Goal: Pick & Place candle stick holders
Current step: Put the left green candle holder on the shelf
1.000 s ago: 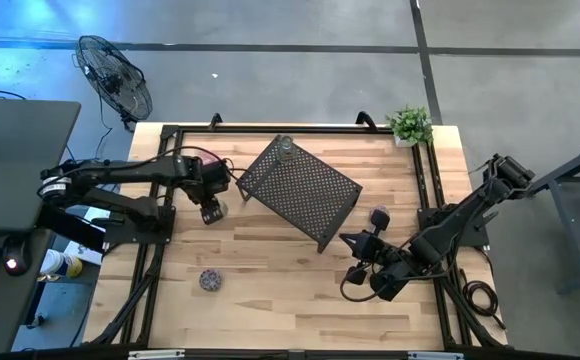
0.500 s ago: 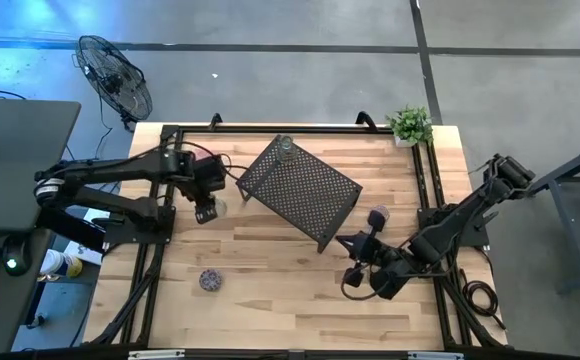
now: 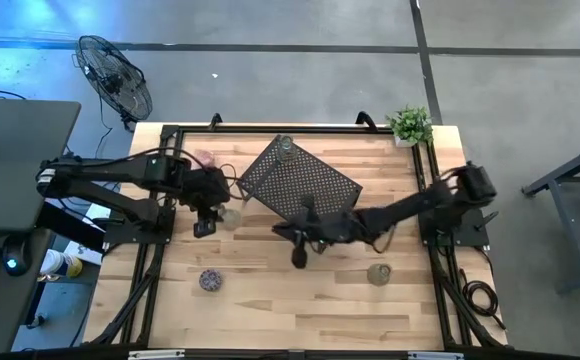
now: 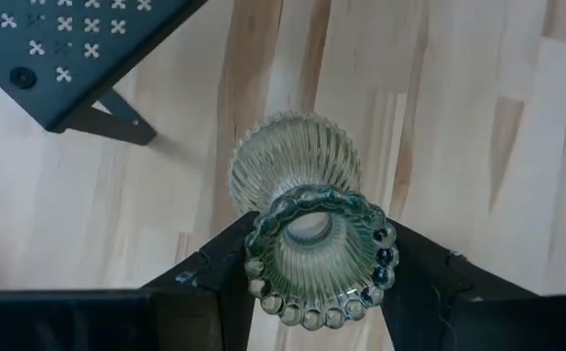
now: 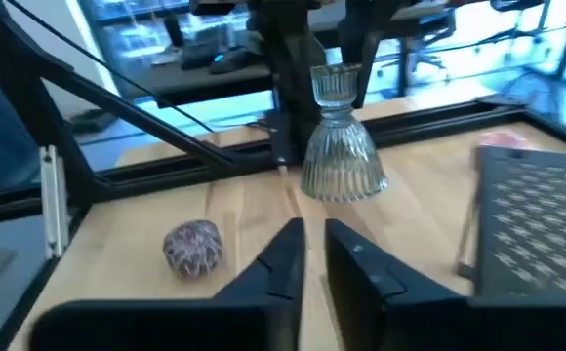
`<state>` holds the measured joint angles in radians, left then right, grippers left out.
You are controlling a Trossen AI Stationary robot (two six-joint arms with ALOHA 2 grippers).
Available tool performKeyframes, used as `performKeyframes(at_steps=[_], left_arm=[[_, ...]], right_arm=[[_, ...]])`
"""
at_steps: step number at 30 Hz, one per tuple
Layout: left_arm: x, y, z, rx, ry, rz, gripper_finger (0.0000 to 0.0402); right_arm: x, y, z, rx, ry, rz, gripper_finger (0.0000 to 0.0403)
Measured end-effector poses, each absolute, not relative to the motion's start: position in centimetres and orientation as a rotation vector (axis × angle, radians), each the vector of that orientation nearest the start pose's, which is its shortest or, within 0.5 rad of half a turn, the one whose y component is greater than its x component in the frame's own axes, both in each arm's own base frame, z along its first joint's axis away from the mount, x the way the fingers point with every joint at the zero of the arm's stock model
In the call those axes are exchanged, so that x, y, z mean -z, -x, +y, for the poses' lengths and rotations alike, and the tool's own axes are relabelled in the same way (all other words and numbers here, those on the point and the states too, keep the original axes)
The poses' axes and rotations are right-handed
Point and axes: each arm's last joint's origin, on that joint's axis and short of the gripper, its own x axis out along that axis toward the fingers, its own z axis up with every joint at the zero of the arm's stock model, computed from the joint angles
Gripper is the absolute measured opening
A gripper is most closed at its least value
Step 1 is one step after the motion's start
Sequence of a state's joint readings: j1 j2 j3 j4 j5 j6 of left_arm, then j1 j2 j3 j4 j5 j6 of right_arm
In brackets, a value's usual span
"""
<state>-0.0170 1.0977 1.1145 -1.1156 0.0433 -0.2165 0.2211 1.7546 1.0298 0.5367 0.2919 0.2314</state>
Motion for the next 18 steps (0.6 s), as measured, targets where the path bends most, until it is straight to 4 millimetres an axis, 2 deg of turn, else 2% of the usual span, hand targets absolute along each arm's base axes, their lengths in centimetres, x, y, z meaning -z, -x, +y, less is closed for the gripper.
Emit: performKeyframes(at_steps=[5, 11, 14, 18], left_arm=[[-31.7, -19.3, -0.6, -0.051, 0.218, 1.072, 0.0162], [-31.5, -20.1, -0.6, -0.030, 0.221, 1.058, 0.0162], [-31.4, -20.2, -0.6, -0.029, 0.221, 1.059, 0.0162], [-31.5, -20.3, -0.6, -0.024, 0.216, 1.040, 0.0162]], right_arm=[[-22.1, -41.4, 6.4, 0.077, -0.153, 0.194, 0.0143], [-23.5, -44.7, 5.9, 0.145, -0.079, 0.226, 0.0273], [-23.8, -45.6, 5.5, 0.108, -0.086, 0.226, 0.0307], [-23.4, -46.3, 5.0, 0.080, -0.094, 0.226, 0.0315]])
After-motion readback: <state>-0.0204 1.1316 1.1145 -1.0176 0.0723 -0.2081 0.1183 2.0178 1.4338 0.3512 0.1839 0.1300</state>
